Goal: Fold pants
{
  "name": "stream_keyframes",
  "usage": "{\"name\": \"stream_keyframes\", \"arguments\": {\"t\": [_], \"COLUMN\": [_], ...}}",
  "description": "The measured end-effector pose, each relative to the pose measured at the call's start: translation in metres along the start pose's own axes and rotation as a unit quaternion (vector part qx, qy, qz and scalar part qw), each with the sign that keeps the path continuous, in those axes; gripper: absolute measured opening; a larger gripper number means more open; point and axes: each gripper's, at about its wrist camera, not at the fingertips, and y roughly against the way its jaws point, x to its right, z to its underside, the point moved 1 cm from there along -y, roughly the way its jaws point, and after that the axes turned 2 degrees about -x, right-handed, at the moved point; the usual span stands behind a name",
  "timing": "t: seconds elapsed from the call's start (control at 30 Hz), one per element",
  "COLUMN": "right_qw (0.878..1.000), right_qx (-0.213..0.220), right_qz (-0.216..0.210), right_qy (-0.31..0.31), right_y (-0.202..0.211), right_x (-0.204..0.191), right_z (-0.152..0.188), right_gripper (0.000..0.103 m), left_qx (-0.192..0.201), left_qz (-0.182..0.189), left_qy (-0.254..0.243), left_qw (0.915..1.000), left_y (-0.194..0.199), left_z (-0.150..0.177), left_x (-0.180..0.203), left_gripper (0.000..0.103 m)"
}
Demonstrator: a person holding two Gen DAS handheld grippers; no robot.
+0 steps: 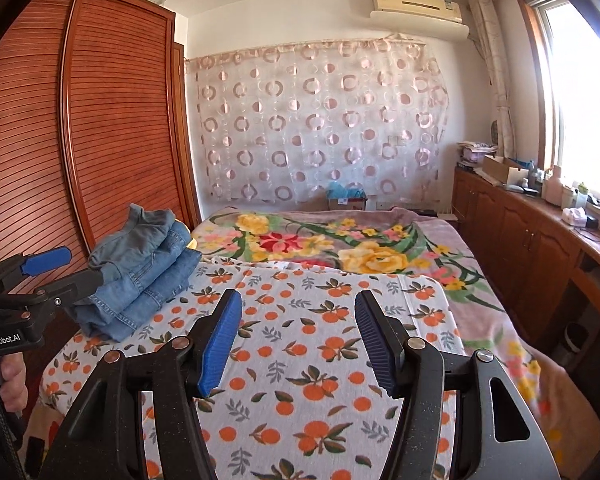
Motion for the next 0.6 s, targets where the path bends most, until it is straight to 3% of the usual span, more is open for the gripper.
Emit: {"name": "stream_keyframes", "arguments": {"t": [0.6], "right_qw": [1.000], "right_qx": [0.008], "right_qz": [0.010], "right_qy": [-0.005], "right_y": [0.042], "right_x": [-0.003], "right_z": [0.029], "right_gripper": [0.061], "left_qx": [0.004], "left_qz": [-0.008], "left_qy": [0.006], "left_qw": [0.9999], "left_y": [0.039], "left_z": [0.026], "left_x": [0.001], "left_gripper": [0.085]}}
